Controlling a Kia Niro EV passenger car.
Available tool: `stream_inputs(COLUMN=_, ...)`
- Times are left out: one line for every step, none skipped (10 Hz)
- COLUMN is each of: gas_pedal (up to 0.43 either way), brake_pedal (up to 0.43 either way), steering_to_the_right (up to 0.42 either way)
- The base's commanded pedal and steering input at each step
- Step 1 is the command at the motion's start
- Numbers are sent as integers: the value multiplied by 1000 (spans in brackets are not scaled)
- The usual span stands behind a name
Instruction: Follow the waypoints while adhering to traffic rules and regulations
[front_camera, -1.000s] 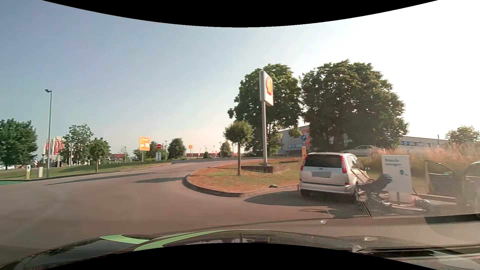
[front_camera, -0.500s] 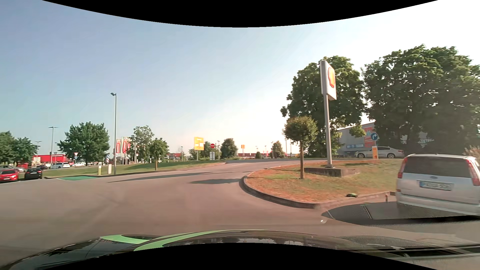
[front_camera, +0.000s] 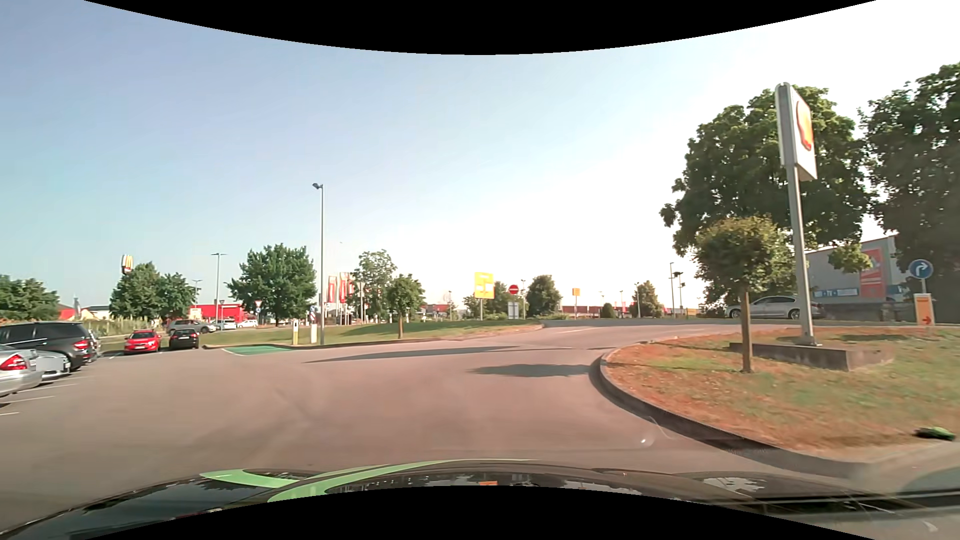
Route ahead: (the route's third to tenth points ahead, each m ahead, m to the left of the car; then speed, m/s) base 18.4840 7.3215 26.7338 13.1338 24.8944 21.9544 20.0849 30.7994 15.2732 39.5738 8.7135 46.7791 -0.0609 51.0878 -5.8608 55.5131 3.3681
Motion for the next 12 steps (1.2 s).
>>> stream_inputs(gas_pedal=150, brake_pedal=0, steering_to_the_right=-357)
stream_inputs(gas_pedal=150, brake_pedal=0, steering_to_the_right=-341)
stream_inputs(gas_pedal=138, brake_pedal=0, steering_to_the_right=-331)
stream_inputs(gas_pedal=118, brake_pedal=0, steering_to_the_right=-323)
stream_inputs(gas_pedal=110, brake_pedal=0, steering_to_the_right=-319)
stream_inputs(gas_pedal=110, brake_pedal=0, steering_to_the_right=-319)
stream_inputs(gas_pedal=110, brake_pedal=0, steering_to_the_right=-319)
stream_inputs(gas_pedal=110, brake_pedal=0, steering_to_the_right=-318)
stream_inputs(gas_pedal=110, brake_pedal=0, steering_to_the_right=-318)
stream_inputs(gas_pedal=110, brake_pedal=0, steering_to_the_right=-312)
stream_inputs(gas_pedal=110, brake_pedal=0, steering_to_the_right=-301)
stream_inputs(gas_pedal=98, brake_pedal=0, steering_to_the_right=-287)
